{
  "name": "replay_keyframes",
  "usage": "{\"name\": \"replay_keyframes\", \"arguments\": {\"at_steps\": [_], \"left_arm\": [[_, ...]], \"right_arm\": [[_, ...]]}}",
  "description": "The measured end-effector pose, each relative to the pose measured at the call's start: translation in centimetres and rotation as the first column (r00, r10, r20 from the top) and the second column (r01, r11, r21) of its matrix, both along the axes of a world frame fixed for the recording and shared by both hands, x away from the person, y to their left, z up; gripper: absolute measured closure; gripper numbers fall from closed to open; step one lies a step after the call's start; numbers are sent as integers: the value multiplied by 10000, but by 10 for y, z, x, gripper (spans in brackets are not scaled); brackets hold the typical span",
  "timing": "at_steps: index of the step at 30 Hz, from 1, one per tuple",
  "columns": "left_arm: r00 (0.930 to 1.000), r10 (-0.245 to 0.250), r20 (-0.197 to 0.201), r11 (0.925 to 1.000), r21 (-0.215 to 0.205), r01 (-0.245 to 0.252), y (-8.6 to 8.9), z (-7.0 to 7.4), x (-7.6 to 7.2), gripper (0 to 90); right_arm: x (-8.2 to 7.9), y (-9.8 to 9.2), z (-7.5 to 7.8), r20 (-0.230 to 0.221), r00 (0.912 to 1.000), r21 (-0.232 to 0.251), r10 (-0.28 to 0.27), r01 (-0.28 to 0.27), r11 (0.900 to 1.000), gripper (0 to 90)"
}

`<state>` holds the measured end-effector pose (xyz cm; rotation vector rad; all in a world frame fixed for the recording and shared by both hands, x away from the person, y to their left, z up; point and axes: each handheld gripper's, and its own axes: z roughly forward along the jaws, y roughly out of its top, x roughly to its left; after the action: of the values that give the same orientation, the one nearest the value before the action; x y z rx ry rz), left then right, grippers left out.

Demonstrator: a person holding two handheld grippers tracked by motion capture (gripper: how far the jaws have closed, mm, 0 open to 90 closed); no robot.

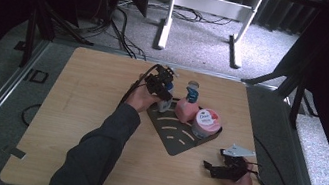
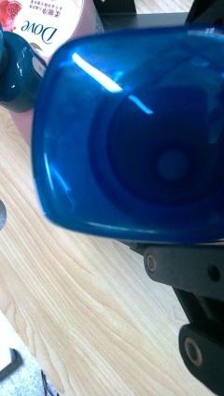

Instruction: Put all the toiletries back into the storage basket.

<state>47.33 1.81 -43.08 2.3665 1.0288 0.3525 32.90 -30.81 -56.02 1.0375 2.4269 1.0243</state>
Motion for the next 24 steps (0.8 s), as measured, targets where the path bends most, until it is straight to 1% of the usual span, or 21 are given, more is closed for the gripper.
{"name": "replay_keyframes", "arguments": {"at_steps": [6, 8, 10, 12, 16, 22, 24], "left_arm": [[10000, 45, -32, 10000, 0, -45, -2, -4, 4, 551], [9999, 131, -12, 9999, -11, -131, -2, -6, 6, 552], [9998, 201, -75, 9998, -32, -201, -2, -7, 8, 551], [9997, 214, -105, 9998, 14, -214, -3, -8, 10, 551], [9995, 280, -117, 9996, -42, -281, -4, -11, 12, 551], [9993, 345, -115, 9994, -73, -346, -4, -13, 16, 551], [9992, 374, -171, 9993, -81, -376, -5, -13, 17, 551]], "right_arm": [[0, 0, 0, 3, 10000, -5, 0, 0, 10000, 120], [0, 0, 0, 5, 10000, -8, 2, -2, 10000, 120], [0, 0, 0, 5, 10000, -8, 0, 0, 10000, 120], [0, 0, 0, 2, 10000, 0, -2, 2, 10000, 120], [0, 0, 0, -3, 10000, 0, -4, 4, 10000, 120], [0, 0, 0, 6, 10000, -2, 6, -6, 10000, 121], [0, 0, 0, 5, 10000, -1, 4, -4, 10000, 120]]}}
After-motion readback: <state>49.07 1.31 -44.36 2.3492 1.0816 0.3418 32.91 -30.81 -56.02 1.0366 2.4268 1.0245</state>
